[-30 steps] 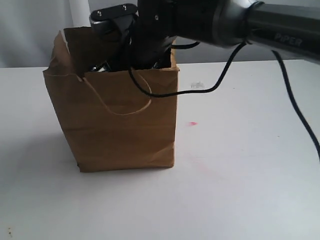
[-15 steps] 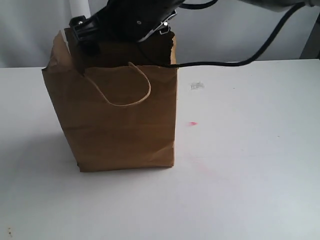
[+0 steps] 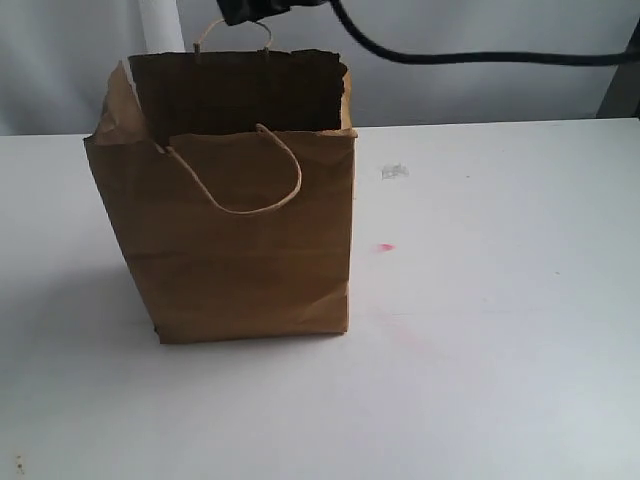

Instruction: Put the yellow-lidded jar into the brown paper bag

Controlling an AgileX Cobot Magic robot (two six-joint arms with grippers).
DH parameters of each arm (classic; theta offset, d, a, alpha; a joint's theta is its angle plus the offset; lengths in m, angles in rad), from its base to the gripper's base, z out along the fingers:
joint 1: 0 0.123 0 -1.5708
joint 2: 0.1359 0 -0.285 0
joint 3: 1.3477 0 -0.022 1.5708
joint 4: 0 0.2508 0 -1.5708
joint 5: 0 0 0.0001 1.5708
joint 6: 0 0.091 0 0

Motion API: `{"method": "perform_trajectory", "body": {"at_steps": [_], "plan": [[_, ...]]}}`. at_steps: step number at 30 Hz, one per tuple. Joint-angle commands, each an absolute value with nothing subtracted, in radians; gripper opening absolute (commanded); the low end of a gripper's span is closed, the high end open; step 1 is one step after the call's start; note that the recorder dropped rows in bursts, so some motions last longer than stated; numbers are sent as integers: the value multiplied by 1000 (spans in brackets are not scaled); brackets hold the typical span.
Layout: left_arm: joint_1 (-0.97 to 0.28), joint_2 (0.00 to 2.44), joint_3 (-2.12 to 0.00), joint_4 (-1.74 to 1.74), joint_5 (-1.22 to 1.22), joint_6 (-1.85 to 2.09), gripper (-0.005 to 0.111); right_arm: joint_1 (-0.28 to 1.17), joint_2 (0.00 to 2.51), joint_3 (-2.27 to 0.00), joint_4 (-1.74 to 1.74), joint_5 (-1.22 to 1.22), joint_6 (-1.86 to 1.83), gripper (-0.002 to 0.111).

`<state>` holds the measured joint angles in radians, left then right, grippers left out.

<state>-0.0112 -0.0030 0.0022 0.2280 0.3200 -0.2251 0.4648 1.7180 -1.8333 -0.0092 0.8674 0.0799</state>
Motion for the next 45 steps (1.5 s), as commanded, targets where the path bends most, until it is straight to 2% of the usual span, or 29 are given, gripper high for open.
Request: {"method": "perform_trajectory", "body": {"at_steps": [1,10,18,28,33,40,45], "plan": [[-16,0,0,224,311,-229,1,467,1656,-1840,-43,977,0,0],[-16,0,0,224,311,-229,1,467,1467,-1814,-111,1173,-22,0],[-16,0,0,224,311,-229,1,467,1136,-1521,-111,1136,-18,0],[-16,0,0,224,311,-229,1,467,555,-1014,121,868,0,0],[-16,0,0,224,311,-229,1,467,353,-795,204,669,0,0],[-16,0,0,224,311,-229,1,467,249,-563,225,327,0,0],[-16,0,0,224,311,-229,1,467,249,-485,236,311,0,0]]}}
